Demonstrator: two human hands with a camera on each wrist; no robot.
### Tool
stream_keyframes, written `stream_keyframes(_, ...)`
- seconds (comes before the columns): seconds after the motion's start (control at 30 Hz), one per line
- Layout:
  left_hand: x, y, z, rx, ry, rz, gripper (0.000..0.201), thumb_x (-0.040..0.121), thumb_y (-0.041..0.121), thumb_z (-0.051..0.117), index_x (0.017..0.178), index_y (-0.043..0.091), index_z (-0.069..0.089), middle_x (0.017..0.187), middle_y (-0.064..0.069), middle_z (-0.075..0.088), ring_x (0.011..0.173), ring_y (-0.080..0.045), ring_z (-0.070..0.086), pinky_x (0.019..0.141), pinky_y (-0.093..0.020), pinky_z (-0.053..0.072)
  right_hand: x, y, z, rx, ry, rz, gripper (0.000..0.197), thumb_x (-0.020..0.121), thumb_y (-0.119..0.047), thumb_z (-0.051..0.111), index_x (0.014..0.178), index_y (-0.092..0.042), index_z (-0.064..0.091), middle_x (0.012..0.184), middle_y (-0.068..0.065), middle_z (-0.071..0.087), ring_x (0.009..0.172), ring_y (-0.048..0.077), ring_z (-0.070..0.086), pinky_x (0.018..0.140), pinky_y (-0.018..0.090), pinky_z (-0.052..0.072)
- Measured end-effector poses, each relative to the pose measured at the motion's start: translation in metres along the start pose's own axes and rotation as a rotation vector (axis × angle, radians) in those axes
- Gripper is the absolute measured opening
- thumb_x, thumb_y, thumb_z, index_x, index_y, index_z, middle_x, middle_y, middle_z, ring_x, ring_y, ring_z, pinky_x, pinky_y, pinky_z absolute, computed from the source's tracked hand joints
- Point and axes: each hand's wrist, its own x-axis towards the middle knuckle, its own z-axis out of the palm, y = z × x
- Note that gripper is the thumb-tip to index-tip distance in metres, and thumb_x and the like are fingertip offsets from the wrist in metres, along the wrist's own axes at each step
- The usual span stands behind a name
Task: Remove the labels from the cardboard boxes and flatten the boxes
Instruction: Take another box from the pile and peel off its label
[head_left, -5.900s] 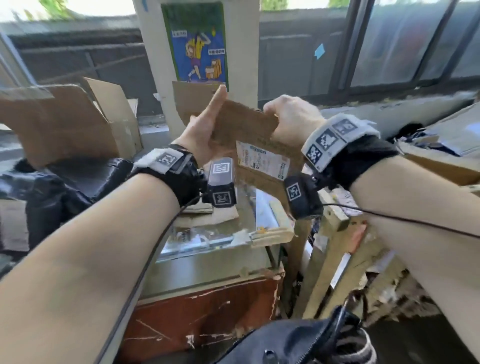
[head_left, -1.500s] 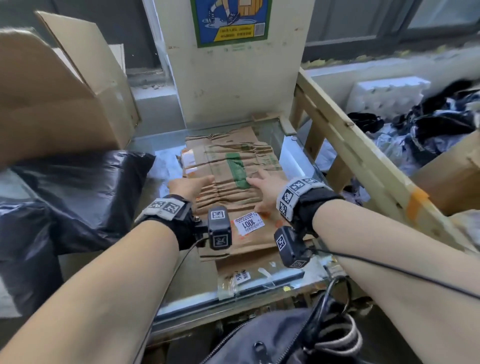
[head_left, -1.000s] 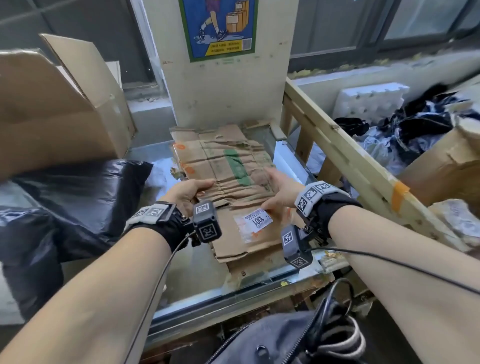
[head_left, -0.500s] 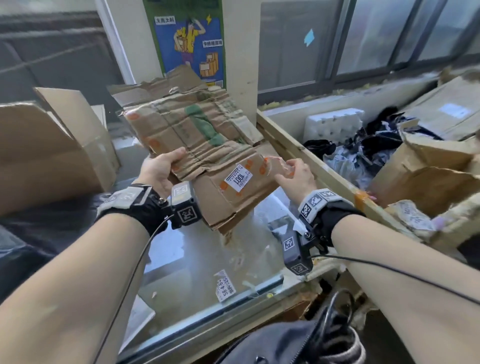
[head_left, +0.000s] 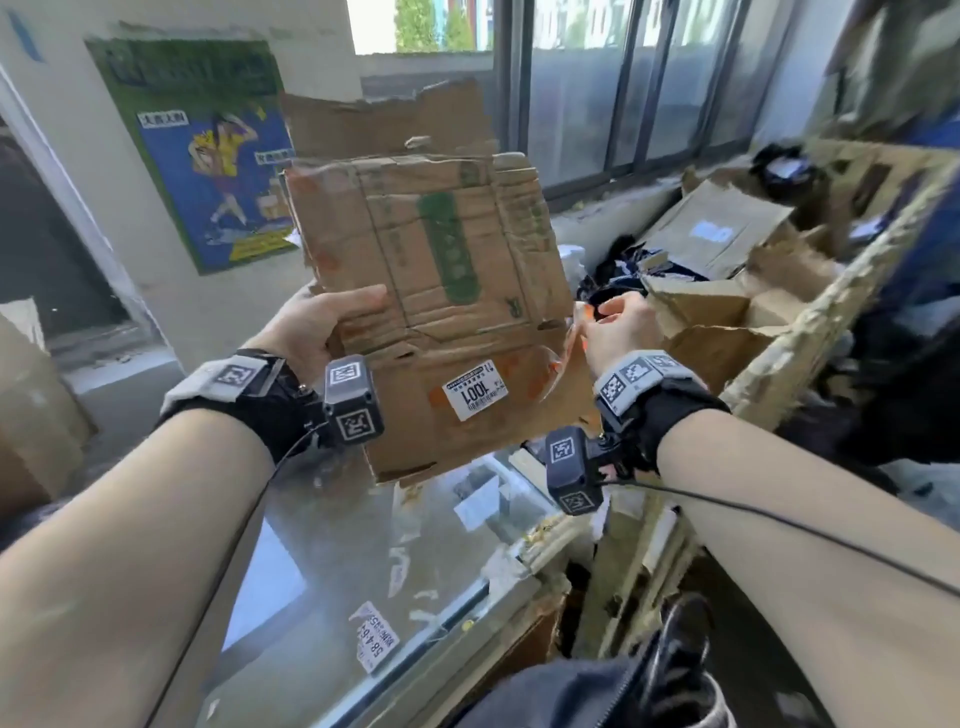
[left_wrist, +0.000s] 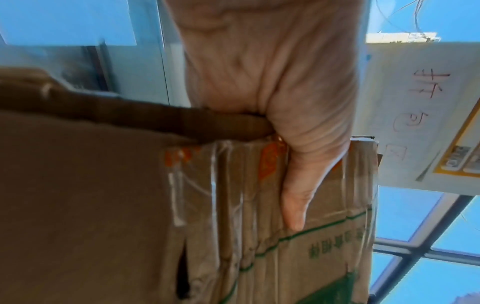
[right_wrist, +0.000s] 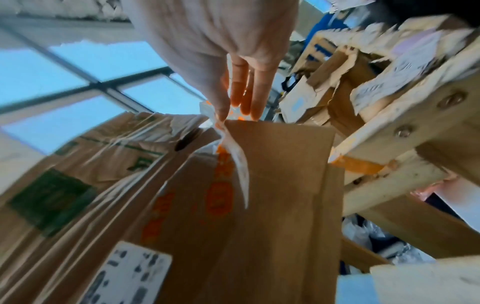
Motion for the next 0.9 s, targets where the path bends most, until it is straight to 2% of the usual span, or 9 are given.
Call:
stream_keyframes(0.17, 0.011, 0.000, 0.060, 0.017, -0.133, -0.001, 0.042, 0.086, 0.007, 0.068, 0.126, -0.001, 0.059, 0.087, -0.015, 0.073, 0.068, -0.026, 0.072, 0.054, -0.037, 0.057, 0.011, 0.008, -0.060, -0.035, 0.118, 0.021, 0.023, 0.091, -0.021, 0.059, 0.076, -0.007, 0.071, 0.078, 0.012, 0.067, 0.075, 0.029, 0.059, 0.066, 0.028, 0.043)
stream_keyframes(0.27, 0.015, -0.004, 0.095, 0.035, -0.155, 0.038, 0.042, 0.084, 0.007, 0.071, 0.124, -0.002, 0.061, 0.084, -0.011, 0.073, 0.065, -0.021, 0.071, 0.053, -0.033, 0.057, 0.015, 0.018, -0.078, 0.022, 0.070, 0.098, 0.037, 0.091, -0.022, 0.052, 0.054, -0.013, 0.050, 0.054, 0.003, 0.047, 0.058, 0.023, 0.042, 0.061, 0.026, 0.031)
stream_keyframes(0.33, 0.015, -0.008, 0.119, 0.053, -0.201, 0.058, 0.035, 0.085, 0.006, 0.069, 0.119, 0.000, 0.063, 0.075, -0.006, 0.074, 0.060, -0.017, 0.070, 0.050, -0.030, 0.056, 0.018, 0.027, -0.094, 0.061, 0.020, 0.121, 0.029, 0.087, -0.036, 0.055, 0.075, -0.009, 0.056, 0.069, 0.002, 0.056, 0.069, 0.023, 0.051, 0.066, 0.026, 0.033)
stream_keyframes(0.43, 0.011, -0.015, 0.154, 0.078, -0.310, 0.067, 0.020, 0.087, 0.006, 0.066, 0.107, 0.004, 0.065, 0.069, -0.004, 0.073, 0.057, -0.016, 0.070, 0.047, -0.026, 0.054, 0.024, 0.042, -0.128, 0.063, 0.014, 0.171, 0.066, 0.081, -0.058, 0.060, 0.122, -0.007, 0.052, 0.113, 0.004, 0.060, 0.102, 0.024, 0.058, 0.082, 0.027, 0.038)
stream_keyframes(0.5, 0.007, -0.019, 0.175, 0.083, -0.373, 0.066, 0.015, 0.088, 0.006, 0.065, 0.102, 0.004, 0.067, 0.071, -0.006, 0.074, 0.059, -0.017, 0.071, 0.049, -0.027, 0.055, 0.029, 0.051, -0.150, 0.065, 0.051, 0.183, 0.076, 0.083, -0.060, 0.057, 0.135, -0.007, 0.043, 0.123, 0.005, 0.054, 0.113, 0.023, 0.052, 0.091, 0.028, 0.035)
stream_keyframes(0.57, 0.006, -0.023, 0.192, 0.090, -0.419, 0.063, 0.014, 0.086, 0.008, 0.067, 0.100, 0.003, 0.068, 0.076, -0.008, 0.075, 0.063, -0.019, 0.072, 0.053, -0.030, 0.056, 0.032, 0.059, -0.170, 0.088, 0.093, 0.190, 0.074, 0.084, -0.061, 0.056, 0.127, -0.002, 0.044, 0.111, 0.004, 0.050, 0.104, 0.019, 0.049, 0.091, 0.029, 0.035)
stream_keyframes(0.73, 0.003, -0.035, 0.226, 0.143, -0.535, 0.034, 0.022, 0.086, 0.013, 0.069, 0.106, 0.005, 0.068, 0.088, -0.008, 0.076, 0.071, -0.019, 0.073, 0.057, -0.028, 0.057, 0.029, 0.083, -0.213, 0.082, 0.116, 0.225, 0.052, 0.083, -0.057, 0.061, 0.079, -0.006, 0.049, 0.072, 0.003, 0.051, 0.073, 0.022, 0.053, 0.073, 0.026, 0.035)
stream_keyframes(0.83, -0.001, -0.042, 0.241, 0.137, -0.592, -0.006, 0.018, 0.087, 0.012, 0.067, 0.104, 0.005, 0.069, 0.088, -0.010, 0.075, 0.070, -0.020, 0.073, 0.057, -0.029, 0.057, 0.017, 0.092, -0.233, 0.098, 0.166, 0.225, 0.051, 0.085, -0.050, 0.062, 0.083, 0.002, 0.063, 0.071, 0.007, 0.060, 0.073, 0.024, 0.058, 0.069, 0.028, 0.039)
stream_keyframes(0.9, -0.006, -0.045, 0.252, 0.142, -0.647, -0.021, 0.018, 0.087, 0.011, 0.066, 0.104, 0.005, 0.068, 0.087, -0.010, 0.075, 0.070, -0.021, 0.073, 0.056, -0.030, 0.057, 0.007, 0.096, -0.246, 0.150, 0.185, 0.255, 0.051, 0.085, -0.048, 0.063, 0.092, 0.002, 0.064, 0.083, 0.009, 0.064, 0.083, 0.023, 0.057, 0.071, 0.028, 0.042)
